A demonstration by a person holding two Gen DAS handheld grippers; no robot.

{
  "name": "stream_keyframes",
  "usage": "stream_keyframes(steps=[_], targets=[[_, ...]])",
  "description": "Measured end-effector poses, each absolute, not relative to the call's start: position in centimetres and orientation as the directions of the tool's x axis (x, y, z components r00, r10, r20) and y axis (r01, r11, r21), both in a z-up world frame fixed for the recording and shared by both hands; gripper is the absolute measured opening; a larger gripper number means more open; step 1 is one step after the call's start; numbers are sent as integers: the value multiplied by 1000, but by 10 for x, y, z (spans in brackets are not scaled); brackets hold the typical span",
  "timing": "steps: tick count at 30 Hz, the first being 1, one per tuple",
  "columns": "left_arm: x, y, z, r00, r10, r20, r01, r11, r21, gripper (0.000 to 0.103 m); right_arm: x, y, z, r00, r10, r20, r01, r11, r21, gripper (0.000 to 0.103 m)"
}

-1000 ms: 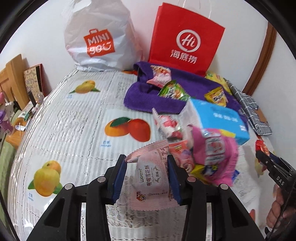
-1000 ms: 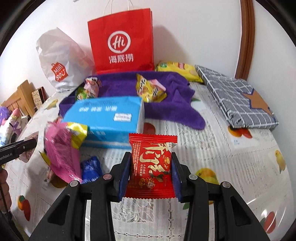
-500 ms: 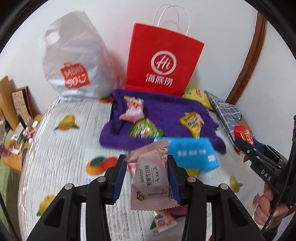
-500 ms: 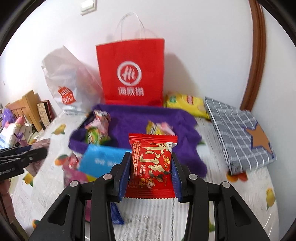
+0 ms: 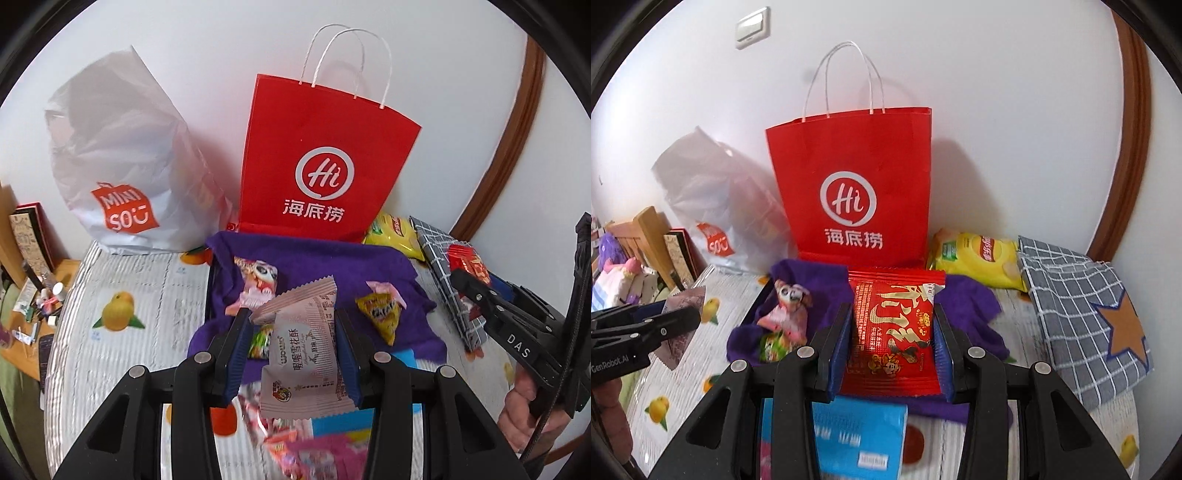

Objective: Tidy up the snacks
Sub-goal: 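Carry the pink-white packet with the left tool while right tool carries the red packet over the towel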

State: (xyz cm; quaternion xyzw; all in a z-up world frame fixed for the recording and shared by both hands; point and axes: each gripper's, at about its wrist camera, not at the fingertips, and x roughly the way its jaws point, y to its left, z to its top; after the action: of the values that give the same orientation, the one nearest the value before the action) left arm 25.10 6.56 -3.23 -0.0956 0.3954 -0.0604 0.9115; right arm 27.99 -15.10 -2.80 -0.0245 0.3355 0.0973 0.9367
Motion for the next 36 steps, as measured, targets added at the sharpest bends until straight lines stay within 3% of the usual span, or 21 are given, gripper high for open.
stream_keyframes(steps=[7, 16, 20, 23, 36], targets=[[298, 59, -40, 650, -191, -736, 19, 972, -235, 41, 322, -144, -42, 728, 159, -667, -197, 980, 19, 40], [342, 49, -31, 662, -193, -724, 29, 972, -233, 41, 361, -154, -31, 751, 159, -641, -174, 984, 40, 40], [350, 51, -52, 654, -157, -740, 10, 980, -198, 41, 378, -159, -55, 720, 157, -676, -158, 986, 60, 40], [360, 58, -61, 618, -198, -761, 23, 972, -233, 41, 392, -158, -77, 679, 141, -720, -157, 987, 45, 40], [371, 69, -83, 584, -176, -793, -13, 974, -226, 41, 421, -171, -119, 611, 119, -783, -157, 987, 27, 41]])
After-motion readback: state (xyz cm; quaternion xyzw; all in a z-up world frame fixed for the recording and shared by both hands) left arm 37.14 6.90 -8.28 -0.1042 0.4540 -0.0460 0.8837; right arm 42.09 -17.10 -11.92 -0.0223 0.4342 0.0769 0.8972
